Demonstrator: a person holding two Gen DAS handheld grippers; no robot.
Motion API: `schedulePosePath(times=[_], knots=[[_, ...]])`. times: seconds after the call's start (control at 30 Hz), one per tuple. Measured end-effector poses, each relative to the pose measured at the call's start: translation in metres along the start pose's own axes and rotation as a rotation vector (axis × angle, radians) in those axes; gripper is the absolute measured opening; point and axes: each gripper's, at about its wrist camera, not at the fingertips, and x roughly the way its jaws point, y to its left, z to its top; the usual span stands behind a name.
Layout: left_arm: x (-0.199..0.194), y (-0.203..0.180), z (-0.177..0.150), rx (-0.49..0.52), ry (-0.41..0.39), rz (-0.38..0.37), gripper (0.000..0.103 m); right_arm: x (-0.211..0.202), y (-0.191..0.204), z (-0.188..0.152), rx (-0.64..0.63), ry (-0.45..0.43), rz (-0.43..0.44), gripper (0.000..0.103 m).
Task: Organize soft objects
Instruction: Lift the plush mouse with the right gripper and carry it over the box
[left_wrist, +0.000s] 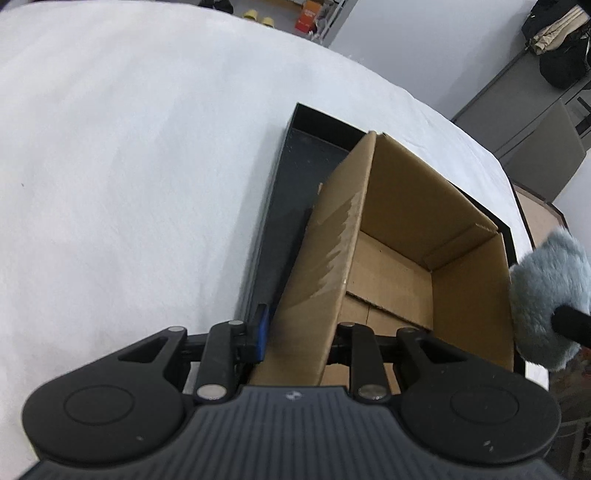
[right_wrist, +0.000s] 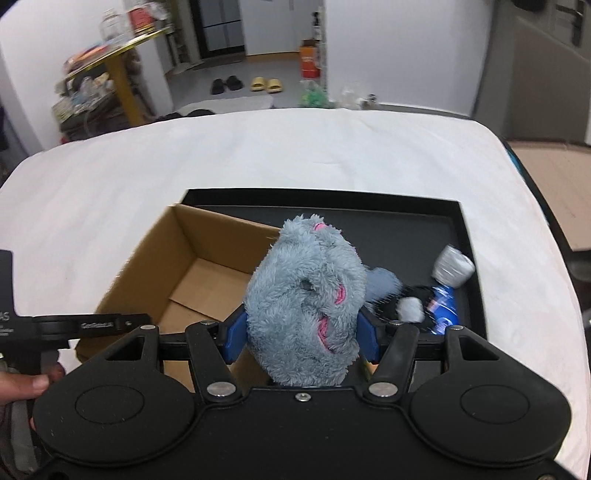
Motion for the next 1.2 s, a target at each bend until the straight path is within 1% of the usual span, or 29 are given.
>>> schedulePosePath(times=[0.07, 0.2, 0.47, 0.67, 1.03, 1.07, 1.2], knots=[[0.004, 0.0, 0.002, -0.006, 0.018, -0.014, 0.025, 0.003, 0.009, 0.005, -0.031, -0.003, 0.021, 0.058], [0.012, -0.002, 0.005, 0.004, 0.055, -0.038, 0.029, 0.007, 0.026, 0.013, -0.075, 0.002, 0.035, 0.058], [0.019, -0.003, 0.014, 0.03, 0.106, -0.073, 0.032, 0.023, 0.051, 0.026, -0.124, 0.033, 0.086, 0.058], [0.018, 0.001, 0.019, 0.041, 0.107, -0.089, 0.034, 0.037, 0.07, 0.029, -0.16, 0.064, 0.125, 0.058], [0.01, 0.009, 0.014, 0.096, 0.116, -0.128, 0.034, 0.066, 0.094, 0.032, -0.186, 0.105, 0.176, 0.058], [0.011, 0.008, 0.013, 0.101, 0.116, -0.13, 0.031, 0.07, 0.098, 0.033, -0.19, 0.106, 0.181, 0.058], [0.01, 0.012, 0.011, 0.098, 0.106, -0.132, 0.026, 0.074, 0.108, 0.034, -0.207, 0.109, 0.196, 0.058]])
